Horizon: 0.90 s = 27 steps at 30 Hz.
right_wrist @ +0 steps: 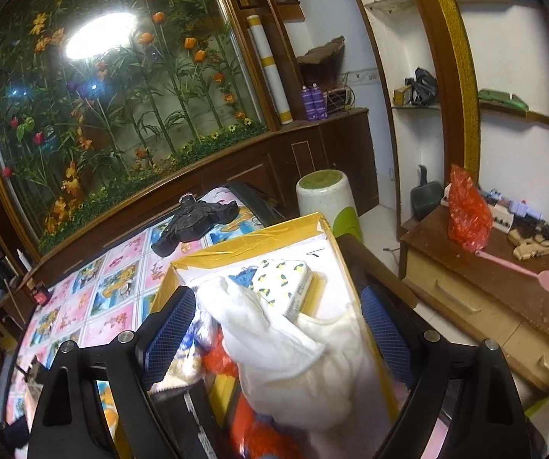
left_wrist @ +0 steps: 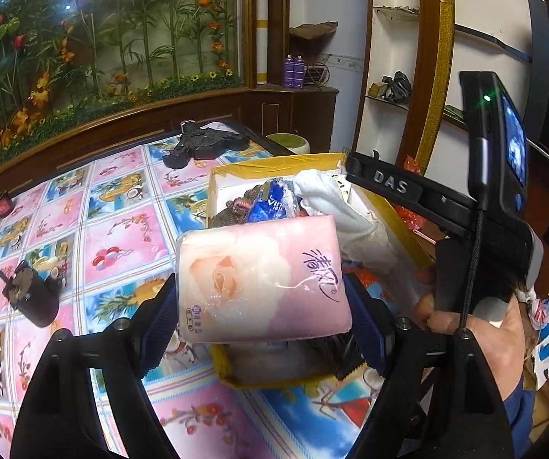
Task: Organize soft objects
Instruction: 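Withdraw the open right gripper from the tray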
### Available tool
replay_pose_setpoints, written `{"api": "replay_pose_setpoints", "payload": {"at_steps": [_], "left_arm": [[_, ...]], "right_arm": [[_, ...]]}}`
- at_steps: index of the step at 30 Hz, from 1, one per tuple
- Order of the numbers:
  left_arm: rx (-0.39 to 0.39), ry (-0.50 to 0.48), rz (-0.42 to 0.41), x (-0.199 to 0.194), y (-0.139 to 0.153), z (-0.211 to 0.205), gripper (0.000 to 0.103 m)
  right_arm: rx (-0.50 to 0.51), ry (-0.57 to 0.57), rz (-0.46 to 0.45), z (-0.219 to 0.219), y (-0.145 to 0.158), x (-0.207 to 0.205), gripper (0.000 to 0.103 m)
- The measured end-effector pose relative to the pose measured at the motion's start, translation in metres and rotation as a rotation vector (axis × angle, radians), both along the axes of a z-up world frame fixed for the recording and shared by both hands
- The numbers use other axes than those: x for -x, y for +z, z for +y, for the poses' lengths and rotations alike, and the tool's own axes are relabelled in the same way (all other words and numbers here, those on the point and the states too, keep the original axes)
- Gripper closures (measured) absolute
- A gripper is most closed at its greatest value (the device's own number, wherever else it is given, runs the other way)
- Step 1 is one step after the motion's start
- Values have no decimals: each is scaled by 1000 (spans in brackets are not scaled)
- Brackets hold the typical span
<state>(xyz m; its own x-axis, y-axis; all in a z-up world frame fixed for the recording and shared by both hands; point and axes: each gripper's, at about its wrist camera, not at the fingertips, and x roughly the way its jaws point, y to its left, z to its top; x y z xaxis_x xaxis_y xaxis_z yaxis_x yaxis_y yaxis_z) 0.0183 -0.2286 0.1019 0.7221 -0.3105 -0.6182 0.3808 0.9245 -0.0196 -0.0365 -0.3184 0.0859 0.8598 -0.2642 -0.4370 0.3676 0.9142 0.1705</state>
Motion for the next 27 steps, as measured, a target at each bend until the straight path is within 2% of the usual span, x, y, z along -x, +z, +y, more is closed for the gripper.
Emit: {"api": "replay_pose_setpoints", "payload": {"at_steps": [6, 14, 19, 25, 27], "left_arm": [[36, 8, -13, 14, 0, 15, 23], [99, -48, -36, 17, 3, 24, 23], [133, -74, -29, 4, -7, 27, 23], [161, -55, 8, -11, -22, 42, 23], [161, -31, -13, -9, -20, 47, 23]], "right_arm": [[3, 43, 9, 18, -1, 36, 11], [29, 4, 39, 24, 11, 75, 8], [34, -17, 46, 35, 14, 84, 7], [34, -35, 52, 40, 9, 76, 7], [28, -45, 60, 40, 9, 73, 7]]}}
